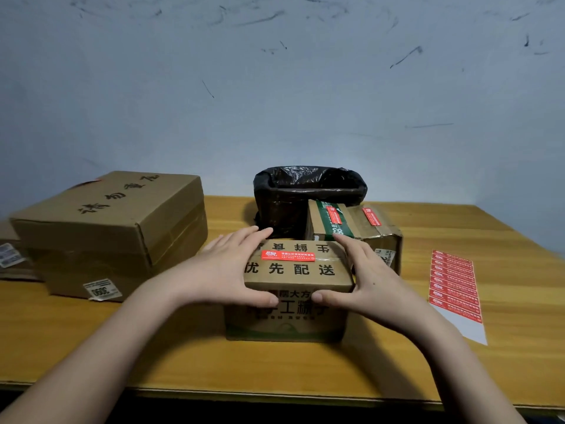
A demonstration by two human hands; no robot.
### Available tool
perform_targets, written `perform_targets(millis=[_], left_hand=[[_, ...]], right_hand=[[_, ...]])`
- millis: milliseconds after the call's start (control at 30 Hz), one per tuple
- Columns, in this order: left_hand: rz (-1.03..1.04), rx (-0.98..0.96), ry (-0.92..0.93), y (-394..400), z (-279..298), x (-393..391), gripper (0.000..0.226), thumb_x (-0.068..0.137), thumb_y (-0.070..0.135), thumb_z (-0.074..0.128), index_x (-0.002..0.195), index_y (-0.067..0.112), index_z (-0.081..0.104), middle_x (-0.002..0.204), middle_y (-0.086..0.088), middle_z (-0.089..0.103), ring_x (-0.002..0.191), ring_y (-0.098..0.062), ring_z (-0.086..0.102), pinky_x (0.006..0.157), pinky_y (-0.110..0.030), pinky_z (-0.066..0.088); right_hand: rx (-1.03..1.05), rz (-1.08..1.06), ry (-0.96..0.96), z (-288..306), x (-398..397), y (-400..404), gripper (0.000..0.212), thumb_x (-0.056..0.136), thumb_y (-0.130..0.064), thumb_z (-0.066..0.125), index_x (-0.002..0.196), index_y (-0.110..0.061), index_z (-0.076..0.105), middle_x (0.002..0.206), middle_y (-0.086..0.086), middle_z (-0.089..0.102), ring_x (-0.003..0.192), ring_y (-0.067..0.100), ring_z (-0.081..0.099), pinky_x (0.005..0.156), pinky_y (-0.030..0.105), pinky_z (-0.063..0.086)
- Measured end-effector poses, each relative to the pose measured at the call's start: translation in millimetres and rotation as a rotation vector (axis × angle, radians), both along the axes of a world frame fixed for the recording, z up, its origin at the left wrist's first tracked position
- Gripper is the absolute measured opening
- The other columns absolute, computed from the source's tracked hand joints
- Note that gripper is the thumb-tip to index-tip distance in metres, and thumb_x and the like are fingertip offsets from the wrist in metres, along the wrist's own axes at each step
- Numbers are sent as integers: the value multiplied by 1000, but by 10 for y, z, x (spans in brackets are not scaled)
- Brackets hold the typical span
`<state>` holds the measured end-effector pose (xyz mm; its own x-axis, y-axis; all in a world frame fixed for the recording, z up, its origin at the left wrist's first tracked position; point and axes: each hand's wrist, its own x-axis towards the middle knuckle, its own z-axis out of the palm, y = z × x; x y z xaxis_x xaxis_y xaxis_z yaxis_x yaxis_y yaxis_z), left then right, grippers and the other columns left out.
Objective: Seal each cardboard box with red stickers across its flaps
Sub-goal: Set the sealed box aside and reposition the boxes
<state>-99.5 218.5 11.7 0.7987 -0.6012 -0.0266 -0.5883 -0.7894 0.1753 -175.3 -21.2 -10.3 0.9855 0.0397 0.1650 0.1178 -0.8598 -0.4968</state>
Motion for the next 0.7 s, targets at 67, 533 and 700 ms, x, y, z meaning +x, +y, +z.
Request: perform_targets(millis=[67, 533, 700], left_hand=[[-31, 11, 37, -18, 32, 59, 115, 66, 73, 65, 150, 38, -5, 159, 12, -1, 146, -14, 6, 118, -36, 6], [-36, -313, 125, 56, 46, 164, 101, 61, 64, 77, 142, 47, 20, 141, 16, 34, 126, -5, 37, 104, -34, 41], [15, -686, 282, 219, -85, 123, 98, 41, 77, 71, 128, 57, 30, 126, 23, 43, 112, 7, 46, 81, -13, 44]], right_hand=[[16, 21, 14, -3, 35, -17, 111, 61, -73, 66, 151, -32, 14, 152, -12, 23, 138, 5, 25, 115, 33, 27], [404, 116, -95, 35, 115, -40, 105, 62, -55, 77, 149, -35, 22, 147, -18, 32, 131, -9, 32, 106, 16, 30], [523, 158, -140, 30, 153, -8, 111, 59, -67, 72, 150, -40, 15, 152, -24, 25, 135, -13, 27, 104, 12, 28]])
